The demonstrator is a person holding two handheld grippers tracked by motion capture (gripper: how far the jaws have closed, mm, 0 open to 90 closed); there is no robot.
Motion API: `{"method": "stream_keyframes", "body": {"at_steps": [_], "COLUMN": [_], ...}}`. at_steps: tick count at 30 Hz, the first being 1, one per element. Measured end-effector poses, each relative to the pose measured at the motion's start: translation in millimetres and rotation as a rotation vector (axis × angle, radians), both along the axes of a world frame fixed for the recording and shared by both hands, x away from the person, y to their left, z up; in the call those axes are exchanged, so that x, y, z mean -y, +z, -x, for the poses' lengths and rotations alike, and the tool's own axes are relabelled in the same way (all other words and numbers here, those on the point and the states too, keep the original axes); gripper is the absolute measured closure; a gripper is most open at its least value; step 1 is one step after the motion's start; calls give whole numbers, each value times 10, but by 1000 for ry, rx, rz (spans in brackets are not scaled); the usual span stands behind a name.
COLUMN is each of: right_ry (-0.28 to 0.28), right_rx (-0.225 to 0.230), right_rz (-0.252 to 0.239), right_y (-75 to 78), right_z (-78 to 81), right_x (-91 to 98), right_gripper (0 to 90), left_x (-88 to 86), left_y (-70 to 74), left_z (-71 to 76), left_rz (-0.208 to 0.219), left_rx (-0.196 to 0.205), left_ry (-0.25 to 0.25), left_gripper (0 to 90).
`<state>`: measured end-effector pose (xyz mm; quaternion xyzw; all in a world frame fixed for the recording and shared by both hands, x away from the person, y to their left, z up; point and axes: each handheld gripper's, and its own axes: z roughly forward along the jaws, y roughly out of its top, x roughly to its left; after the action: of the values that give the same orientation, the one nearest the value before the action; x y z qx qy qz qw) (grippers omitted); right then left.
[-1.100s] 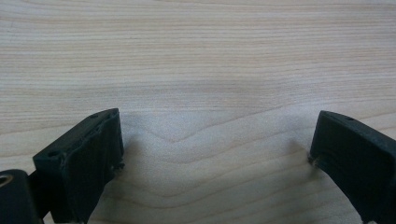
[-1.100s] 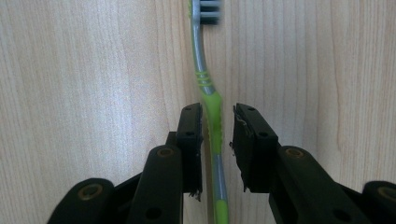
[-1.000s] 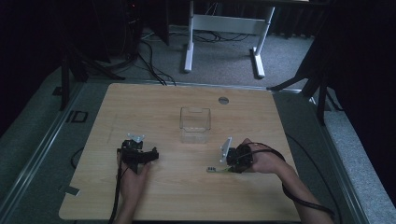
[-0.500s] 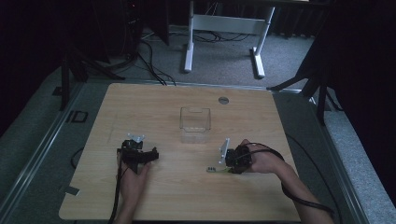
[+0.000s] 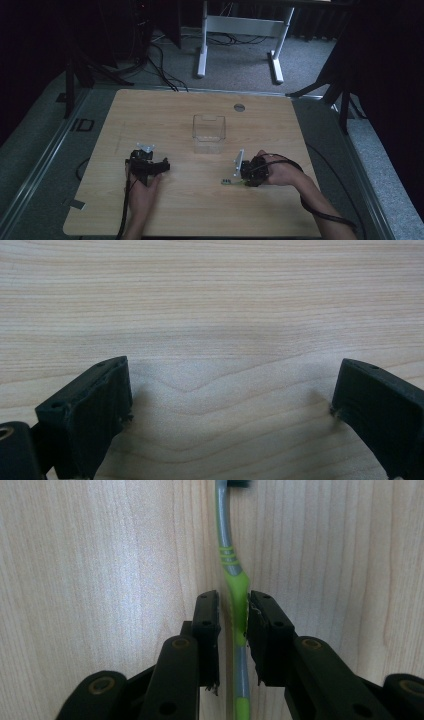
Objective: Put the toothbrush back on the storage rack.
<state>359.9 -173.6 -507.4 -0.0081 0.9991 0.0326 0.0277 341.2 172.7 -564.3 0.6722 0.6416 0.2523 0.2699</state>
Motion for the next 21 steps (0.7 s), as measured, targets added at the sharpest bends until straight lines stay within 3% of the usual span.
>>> {"method": "stream_keyframes", "body": {"at_steps": [21], "right_ry": [0], "right_rx": [-24], "right_rz": [29], "right_y": [-91], "right_z": [-19], "right_x": [-20], "right_gripper": [770], "left_x": [0], "left_y": [0], "left_z": [0], "left_rz": [0], "left_rx": [0], "left_ry": [0], "left_gripper": [30]}}
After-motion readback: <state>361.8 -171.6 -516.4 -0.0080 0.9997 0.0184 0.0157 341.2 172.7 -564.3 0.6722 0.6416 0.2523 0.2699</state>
